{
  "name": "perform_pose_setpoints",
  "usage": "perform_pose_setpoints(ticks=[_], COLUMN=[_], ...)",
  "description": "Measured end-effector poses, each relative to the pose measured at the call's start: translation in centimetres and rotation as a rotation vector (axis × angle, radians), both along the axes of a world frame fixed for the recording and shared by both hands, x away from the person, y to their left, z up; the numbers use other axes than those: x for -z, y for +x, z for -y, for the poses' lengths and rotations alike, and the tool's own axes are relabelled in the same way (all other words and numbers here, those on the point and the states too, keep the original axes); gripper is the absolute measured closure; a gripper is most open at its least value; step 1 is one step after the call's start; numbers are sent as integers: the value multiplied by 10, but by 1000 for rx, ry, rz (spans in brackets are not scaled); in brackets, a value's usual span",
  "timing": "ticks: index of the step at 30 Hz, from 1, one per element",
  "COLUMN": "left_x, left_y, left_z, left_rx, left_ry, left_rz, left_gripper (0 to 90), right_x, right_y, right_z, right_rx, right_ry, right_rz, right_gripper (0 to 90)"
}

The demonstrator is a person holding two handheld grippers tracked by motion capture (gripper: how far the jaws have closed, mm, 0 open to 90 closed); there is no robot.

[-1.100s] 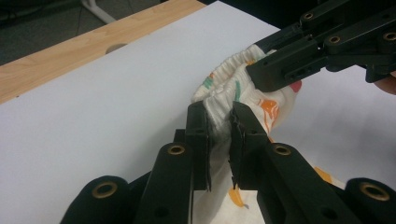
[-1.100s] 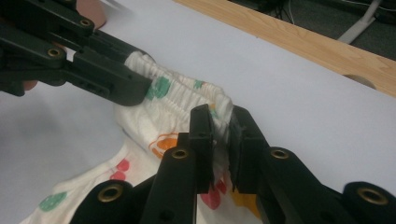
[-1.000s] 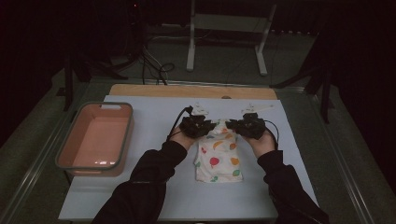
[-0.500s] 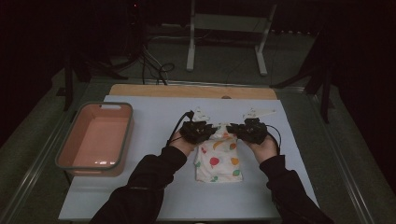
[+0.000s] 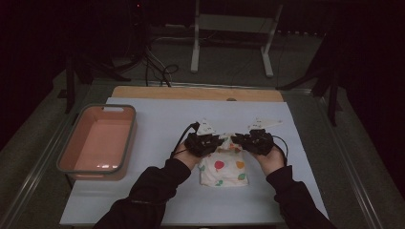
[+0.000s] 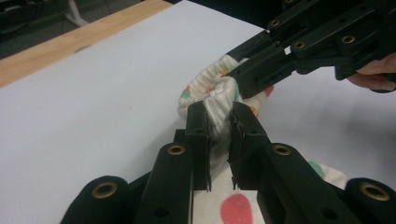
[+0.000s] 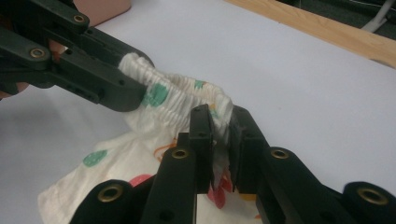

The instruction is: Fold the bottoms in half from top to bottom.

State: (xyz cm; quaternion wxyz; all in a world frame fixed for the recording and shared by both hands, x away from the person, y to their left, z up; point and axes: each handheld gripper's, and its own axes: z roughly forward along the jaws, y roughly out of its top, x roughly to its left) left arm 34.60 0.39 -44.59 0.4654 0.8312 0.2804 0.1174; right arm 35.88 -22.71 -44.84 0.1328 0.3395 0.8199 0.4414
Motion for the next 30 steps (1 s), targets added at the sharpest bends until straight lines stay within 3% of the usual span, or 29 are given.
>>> perform_pose_setpoints(ticks=[17, 30], left_x=[21, 44], left_y=[-18, -33], left_z=[-6, -6], left_rx=[-10, -16], left_ry=[-3, -17], left_rz=[-15, -45], left_gripper=[805, 804], right_x=[15, 34], right_y=[-18, -31], right_z=[-1, 3], right_rx=[-22, -26], right_ry=[-4, 5], right_rz=[-13, -51], right_gripper=[814, 814])
